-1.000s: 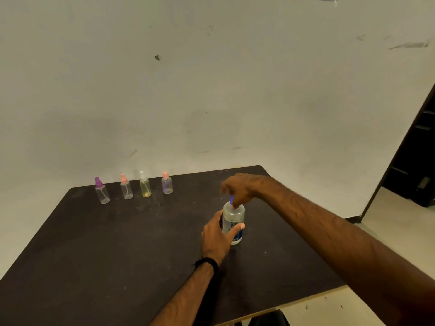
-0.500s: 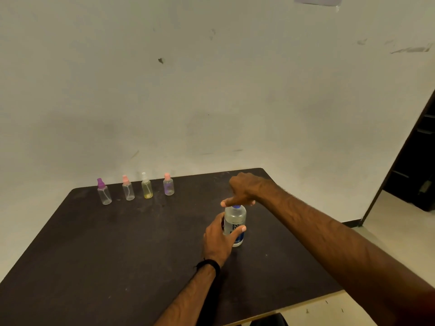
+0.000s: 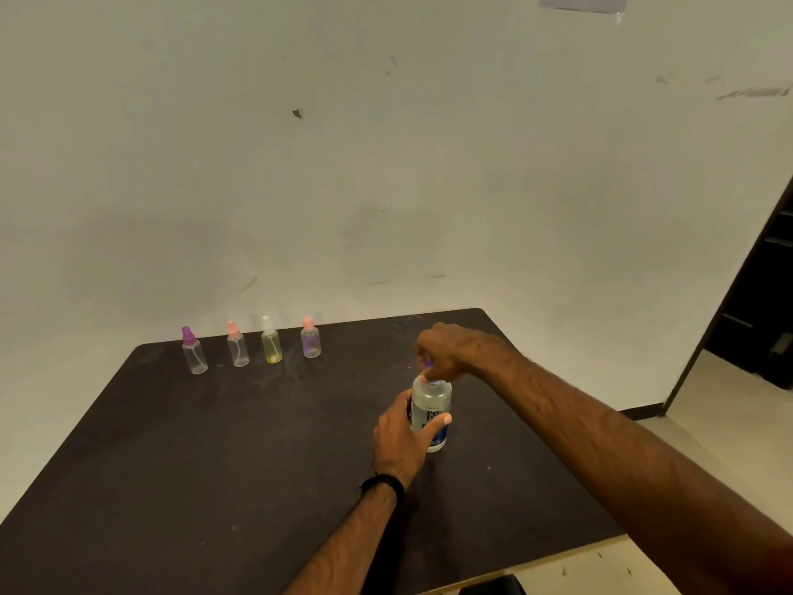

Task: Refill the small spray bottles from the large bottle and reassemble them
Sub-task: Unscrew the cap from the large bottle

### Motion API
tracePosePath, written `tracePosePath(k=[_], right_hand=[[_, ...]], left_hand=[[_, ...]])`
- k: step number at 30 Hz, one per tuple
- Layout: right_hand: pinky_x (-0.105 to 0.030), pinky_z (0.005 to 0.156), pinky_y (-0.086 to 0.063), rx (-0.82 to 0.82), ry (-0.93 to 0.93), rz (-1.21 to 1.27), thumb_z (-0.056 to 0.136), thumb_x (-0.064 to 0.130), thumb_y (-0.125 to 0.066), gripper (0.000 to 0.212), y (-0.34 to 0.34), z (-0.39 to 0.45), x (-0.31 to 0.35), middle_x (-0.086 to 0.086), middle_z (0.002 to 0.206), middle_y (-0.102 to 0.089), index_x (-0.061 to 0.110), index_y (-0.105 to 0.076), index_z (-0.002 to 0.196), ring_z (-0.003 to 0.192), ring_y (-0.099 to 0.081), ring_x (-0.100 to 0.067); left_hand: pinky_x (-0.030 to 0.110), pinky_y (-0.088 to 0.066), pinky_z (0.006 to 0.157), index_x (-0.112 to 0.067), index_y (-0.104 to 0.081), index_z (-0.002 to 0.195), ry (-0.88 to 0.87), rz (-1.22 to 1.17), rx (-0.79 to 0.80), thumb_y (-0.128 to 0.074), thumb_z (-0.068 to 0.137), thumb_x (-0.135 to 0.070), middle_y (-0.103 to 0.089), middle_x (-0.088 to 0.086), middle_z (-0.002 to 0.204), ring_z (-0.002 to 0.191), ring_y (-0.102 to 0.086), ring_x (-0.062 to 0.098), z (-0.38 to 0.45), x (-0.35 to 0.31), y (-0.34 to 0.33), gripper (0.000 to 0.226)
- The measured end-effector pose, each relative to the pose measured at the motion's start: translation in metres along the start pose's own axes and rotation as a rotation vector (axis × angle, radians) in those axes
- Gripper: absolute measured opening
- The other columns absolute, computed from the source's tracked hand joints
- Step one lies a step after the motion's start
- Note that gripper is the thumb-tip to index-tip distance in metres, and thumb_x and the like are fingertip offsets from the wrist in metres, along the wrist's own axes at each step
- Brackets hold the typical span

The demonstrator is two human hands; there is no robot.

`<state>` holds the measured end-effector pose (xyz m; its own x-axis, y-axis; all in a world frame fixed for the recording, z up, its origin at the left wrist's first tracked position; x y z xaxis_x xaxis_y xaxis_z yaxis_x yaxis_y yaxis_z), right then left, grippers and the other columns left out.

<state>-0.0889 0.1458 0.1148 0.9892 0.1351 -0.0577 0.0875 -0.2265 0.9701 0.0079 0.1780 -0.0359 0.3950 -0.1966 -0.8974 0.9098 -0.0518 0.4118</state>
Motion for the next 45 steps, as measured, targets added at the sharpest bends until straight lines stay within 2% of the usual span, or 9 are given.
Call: tracePosePath(k=[3,8,12,16,20,26,35,41,45], right_hand=[[-0.038,0.092,-0.052,0.001,0.047,0.035,0.08,0.034,-0.077,0.057,0.005,-0.002,0.002,-0.008,0.122,-0.059,0.014,-0.053,0.127,0.107,-0.059,-0.025],[-0.031,0.074,-0.057,-0.023,-0.034,-0.026,0.089,0.055,-0.059,0.051,-0.002,-0.001,-0.004,-0.007,0.073,-0.066,0.005,-0.063,0.097,0.069,-0.068,-0.019],[-0.032,0.085,-0.054,0.029,0.033,0.048,0.088,0.026,-0.068,0.028,-0.004,0.003,-0.006,-0.008,0.108,-0.065,0.013,-0.062,0.112,0.091,-0.063,-0.018],[-0.042,0.093,-0.051,0.032,0.022,0.05,0.077,0.043,-0.077,0.072,0.0,0.002,-0.007,-0.006,0.125,-0.056,0.018,-0.045,0.136,0.107,-0.059,-0.025],[-0.032,0.076,-0.056,-0.079,-0.026,-0.006,0.088,0.058,-0.057,0.048,-0.002,-0.001,-0.009,-0.003,0.067,-0.06,0.011,-0.057,0.078,0.061,-0.059,-0.014],[-0.027,0.074,-0.052,-0.019,0.067,0.141,0.085,0.024,-0.072,0.022,-0.004,0.005,-0.011,-0.005,0.096,-0.066,0.012,-0.064,0.101,0.085,-0.064,-0.017],[-0.023,0.067,-0.045,-0.158,-0.063,0.31,0.077,0.014,-0.08,0.025,0.01,-0.014,-0.068,0.003,0.087,-0.062,0.01,-0.066,0.097,0.077,-0.059,-0.011],[-0.028,0.069,-0.058,0.097,-0.23,0.215,0.073,0.007,-0.079,0.012,-0.073,-0.024,-0.117,-0.009,0.076,-0.074,0.004,-0.073,0.084,0.062,-0.069,-0.015],[-0.032,0.074,-0.06,0.137,-0.286,0.209,0.069,0.008,-0.081,0.018,-0.112,-0.029,-0.126,-0.006,0.081,-0.074,0.012,-0.069,0.081,0.071,-0.072,-0.017]], left_hand=[[0.036,-0.053,0.102,-0.024,-0.055,0.131,0.001,-0.002,-0.006,-0.079,0.076,-0.05,-0.065,-0.006,0.128,0.118,-0.062,0.012,0.0,0.001,0.0,0.066],[0.035,-0.055,0.098,-0.025,-0.057,0.127,0.005,-0.004,-0.007,-0.08,0.075,-0.051,-0.068,-0.007,0.123,0.114,-0.064,0.011,0.0,0.0,0.001,0.063],[0.038,-0.055,0.098,-0.024,-0.057,0.128,0.01,-0.005,-0.009,-0.081,0.075,-0.051,-0.068,-0.005,0.124,0.114,-0.065,0.012,-0.001,-0.002,0.001,0.064],[0.038,-0.055,0.098,-0.025,-0.057,0.127,0.004,-0.003,-0.009,-0.081,0.075,-0.051,-0.068,-0.006,0.123,0.113,-0.064,0.012,-0.002,-0.003,0.002,0.063],[0.038,-0.057,0.095,-0.023,-0.059,0.125,0.003,-0.005,-0.011,-0.081,0.074,-0.05,-0.07,-0.005,0.119,0.109,-0.066,0.011,-0.002,-0.003,0.002,0.062],[0.038,-0.054,0.1,-0.02,-0.055,0.129,0.01,0.002,0.003,-0.08,0.077,-0.047,-0.067,-0.001,0.126,0.115,-0.064,0.015,-0.001,-0.005,0.002,0.064],[0.037,-0.056,0.097,-0.021,-0.057,0.129,0.013,0.002,-0.025,-0.08,0.075,-0.052,-0.067,-0.003,0.126,0.115,-0.064,0.015,-0.003,-0.005,0.004,0.066],[0.04,-0.052,0.103,-0.02,-0.052,0.136,0.02,0.005,-0.011,-0.079,0.077,-0.049,-0.061,0.001,0.137,0.125,-0.059,0.019,-0.003,-0.005,0.002,0.071],[0.038,-0.053,0.102,-0.02,-0.053,0.135,0.011,-0.012,-0.019,-0.079,0.077,-0.05,-0.063,0.0,0.134,0.122,-0.06,0.017,-0.003,-0.004,0.002,0.07]])
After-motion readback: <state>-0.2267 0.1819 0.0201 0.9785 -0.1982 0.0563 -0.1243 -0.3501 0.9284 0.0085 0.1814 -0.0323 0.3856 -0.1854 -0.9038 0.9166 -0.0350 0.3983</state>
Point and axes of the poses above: each hand's wrist, its own z-axis towards the middle knuckle, its own y-axis out of the back of the hand, x = y × z, the point moved 3 cm from there along z, towards the middle knuckle
